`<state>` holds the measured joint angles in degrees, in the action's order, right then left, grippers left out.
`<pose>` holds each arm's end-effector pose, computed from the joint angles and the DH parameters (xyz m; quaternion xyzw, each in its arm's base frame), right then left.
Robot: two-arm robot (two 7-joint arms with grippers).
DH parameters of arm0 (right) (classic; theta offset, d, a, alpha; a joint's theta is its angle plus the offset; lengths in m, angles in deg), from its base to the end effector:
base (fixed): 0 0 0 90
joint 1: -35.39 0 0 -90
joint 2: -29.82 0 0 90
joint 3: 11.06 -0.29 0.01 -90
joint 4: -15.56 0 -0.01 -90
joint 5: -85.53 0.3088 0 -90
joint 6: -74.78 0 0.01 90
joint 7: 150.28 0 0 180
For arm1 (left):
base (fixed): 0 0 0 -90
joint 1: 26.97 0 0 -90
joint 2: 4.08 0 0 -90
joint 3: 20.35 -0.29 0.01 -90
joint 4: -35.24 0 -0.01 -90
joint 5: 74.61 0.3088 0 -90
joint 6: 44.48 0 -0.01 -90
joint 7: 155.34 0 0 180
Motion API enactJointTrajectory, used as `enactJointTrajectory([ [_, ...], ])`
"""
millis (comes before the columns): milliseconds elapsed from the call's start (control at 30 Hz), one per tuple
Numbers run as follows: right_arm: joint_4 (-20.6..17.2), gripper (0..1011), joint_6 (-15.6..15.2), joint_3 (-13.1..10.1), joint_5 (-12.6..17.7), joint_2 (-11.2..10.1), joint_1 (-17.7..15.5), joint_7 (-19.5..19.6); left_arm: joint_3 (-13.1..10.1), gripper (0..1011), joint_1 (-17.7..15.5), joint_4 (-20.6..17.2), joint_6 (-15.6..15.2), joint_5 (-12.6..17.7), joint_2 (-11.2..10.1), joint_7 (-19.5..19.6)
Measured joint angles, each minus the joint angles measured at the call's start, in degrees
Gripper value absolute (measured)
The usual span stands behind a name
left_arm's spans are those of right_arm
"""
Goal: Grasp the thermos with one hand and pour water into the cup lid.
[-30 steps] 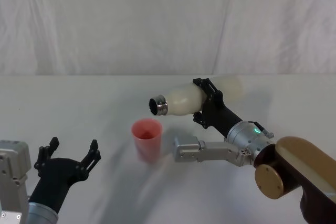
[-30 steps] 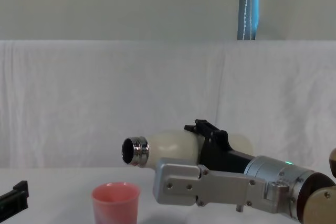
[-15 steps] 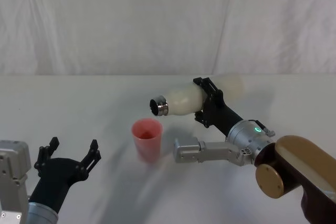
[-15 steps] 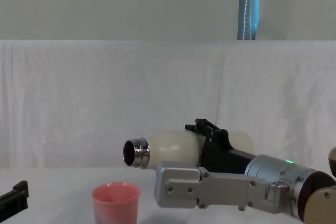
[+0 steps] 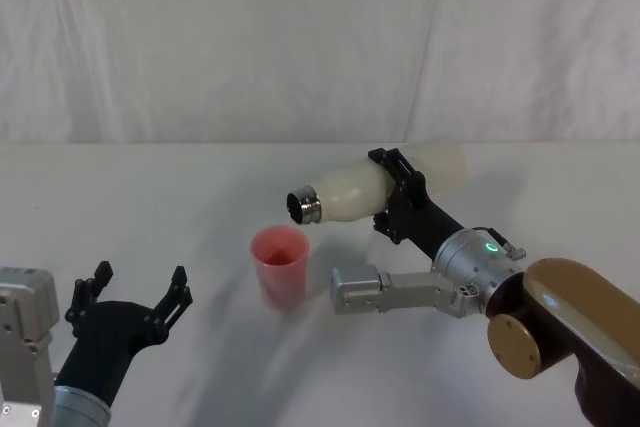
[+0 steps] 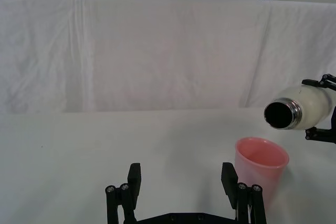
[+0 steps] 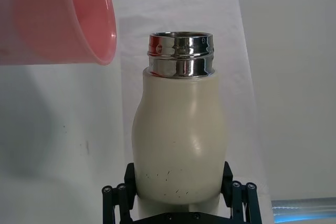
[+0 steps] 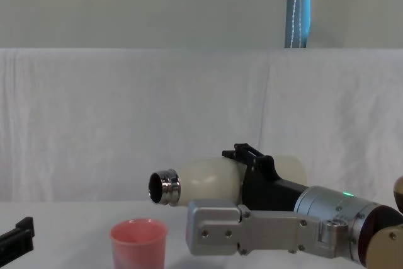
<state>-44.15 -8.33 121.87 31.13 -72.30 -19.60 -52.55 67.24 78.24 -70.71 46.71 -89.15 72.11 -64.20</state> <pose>0.4481 0.0912 -0.2829 -0.3138 -0.5980 -0.3436 0.6526 0.2530 0.0376 -0.2852 -0.0173 0.0064 0.6616 0.7496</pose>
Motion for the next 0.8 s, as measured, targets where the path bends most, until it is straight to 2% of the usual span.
enactJointTrajectory([
  [800, 0.3, 950, -0.4, 0.6, -1.1, -0.2, 0.4, 0.9, 0.0, 1001, 0.0, 0.0, 0.0, 0.0, 0.0, 0.0],
])
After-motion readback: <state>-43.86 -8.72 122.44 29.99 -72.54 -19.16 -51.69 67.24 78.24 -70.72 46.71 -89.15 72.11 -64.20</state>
